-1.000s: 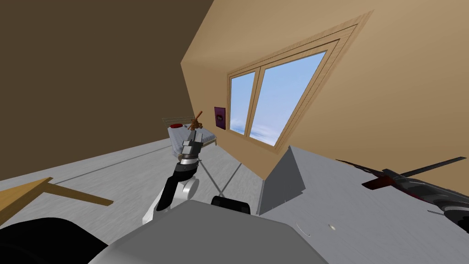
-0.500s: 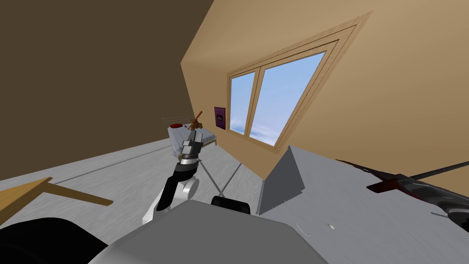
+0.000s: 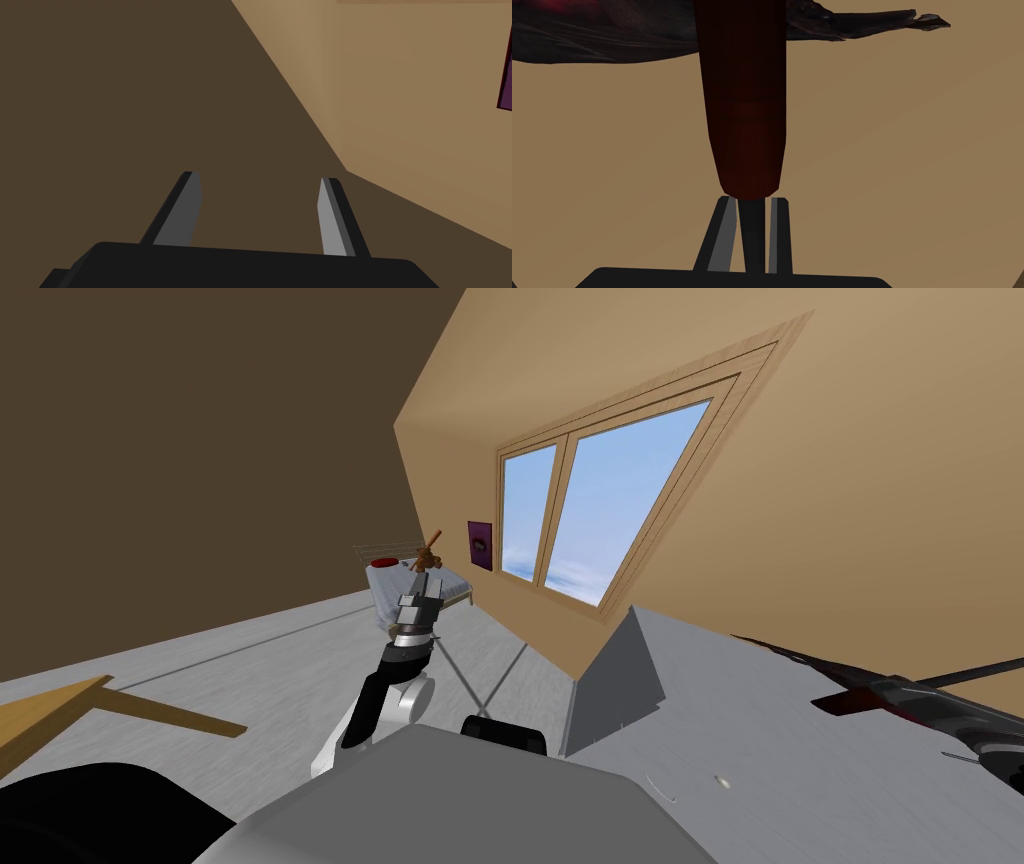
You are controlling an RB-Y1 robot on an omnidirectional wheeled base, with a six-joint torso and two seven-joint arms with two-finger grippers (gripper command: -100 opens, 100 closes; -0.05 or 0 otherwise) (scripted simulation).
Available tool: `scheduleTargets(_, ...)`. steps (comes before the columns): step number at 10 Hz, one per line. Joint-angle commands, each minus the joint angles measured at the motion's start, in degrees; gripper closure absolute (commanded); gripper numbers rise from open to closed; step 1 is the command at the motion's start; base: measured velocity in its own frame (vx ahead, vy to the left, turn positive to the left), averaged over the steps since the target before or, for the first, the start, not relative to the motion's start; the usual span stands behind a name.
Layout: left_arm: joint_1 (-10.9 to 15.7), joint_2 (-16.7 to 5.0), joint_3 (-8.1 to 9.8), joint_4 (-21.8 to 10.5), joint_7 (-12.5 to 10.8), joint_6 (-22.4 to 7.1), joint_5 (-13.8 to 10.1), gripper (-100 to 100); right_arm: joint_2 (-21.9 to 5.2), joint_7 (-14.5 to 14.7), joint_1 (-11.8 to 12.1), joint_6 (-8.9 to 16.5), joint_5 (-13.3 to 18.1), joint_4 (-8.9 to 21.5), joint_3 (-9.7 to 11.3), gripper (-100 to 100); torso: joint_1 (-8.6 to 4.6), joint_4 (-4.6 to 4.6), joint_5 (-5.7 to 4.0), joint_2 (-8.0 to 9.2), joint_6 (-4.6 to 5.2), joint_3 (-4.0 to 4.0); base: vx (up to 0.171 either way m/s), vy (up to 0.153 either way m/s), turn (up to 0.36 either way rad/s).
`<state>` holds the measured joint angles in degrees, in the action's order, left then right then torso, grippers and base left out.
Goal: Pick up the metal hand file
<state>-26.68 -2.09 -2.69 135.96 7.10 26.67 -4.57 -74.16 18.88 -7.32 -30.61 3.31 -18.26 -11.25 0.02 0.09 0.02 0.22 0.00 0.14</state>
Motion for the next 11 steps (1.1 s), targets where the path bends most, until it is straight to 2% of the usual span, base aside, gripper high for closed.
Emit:
scheduleTargets(1,0.00,0.00,0.00,0.00,0.00,0.00,0.00,0,0.13,-0.05,1.66,1.05,-0.57,-1.50,-0.94,100,0.00,0.00,0.00,0.00,0.00,0.00,0.000,0.000,0.000)
scheduleTargets(2,0.00,0.00,0.00,0.00,0.00,0.00,0.00,0,2.26,-0.83,5.06,3.94,0.84,-5.15,-3.60,100,0.00,0.01,0.00,0.01,0.02,0.01,-0.025,-0.060,0.077)
scheduleTargets(3,0.01,0.00,0.00,0.00,0.00,0.00,0.00,0,2.26,-0.83,5.38,5.86,0.84,-8.86,-3.60,100,-0.20,-0.06,-0.25,0.06,-0.09,-0.01,-0.045,-0.065,0.051)
scheduleTargets(4,0.01,0.00,0.00,0.00,0.00,0.00,0.00,0,4.39,-1.61,9.09,8.43,2.25,-11.45,-6.27,100,-0.32,-0.10,-0.36,0.00,-0.17,-0.06,-0.070,-0.091,0.108)
scheduleTargets(5,0.01,0.00,0.00,0.00,0.00,0.00,0.00,0,4.39,-1.61,9.09,10.67,2.25,-15.22,-6.27,100,-0.48,-0.22,-0.77,0.05,-0.17,-0.10,-0.064,-0.066,0.047)
scheduleTargets(6,0.01,0.00,0.00,0.00,0.00,0.00,0.00,0,4.39,-1.61,9.09,10.67,2.25,-14.80,-6.27,100,-0.60,-0.28,-0.92,-0.06,-0.20,-0.18,-0.027,-0.015,0.002)
scheduleTargets(7,0.00,0.00,0.00,0.00,0.00,0.00,0.00,0,4.39,-1.61,9.09,10.67,2.25,-16.22,-6.27,100,-0.55,-0.33,-0.99,-0.19,-0.16,-0.27,-0.002,0.007,-0.016)
scheduleTargets(8,0.00,0.00,0.00,0.00,0.00,0.00,0.00,0,6.52,-2.39,11.68,13.30,3.66,-18.03,-8.93,100,-0.48,-0.36,-1.02,-0.30,-0.19,-0.33,-0.031,-0.035,0.082)
scheduleTargets(9,0.01,0.00,0.00,0.00,0.00,0.00,0.00,0,6.52,-2.39,12.80,15.48,3.66,-21.75,-8.93,100,-0.59,-0.42,-1.21,-0.24,-0.21,-0.33,-0.039,-0.058,0.056)
scheduleTargets(10,0.01,0.00,0.00,0.00,0.00,0.00,0.00,0,6.52,-2.39,12.80,15.48,3.66,-23.58,-8.93,100,-0.74,-0.45,-1.33,-0.28,-0.26,-0.37,-0.026,-0.031,-0.002)
scheduleTargets(11,0.00,0.00,0.00,0.00,0.00,0.00,0.00,0,8.64,-3.17,16.52,18.95,5.07,-26.68,-11.60,100,-0.72,-0.47,-1.35,-0.38,-0.31,-0.43,-0.049,-0.053,0.096)
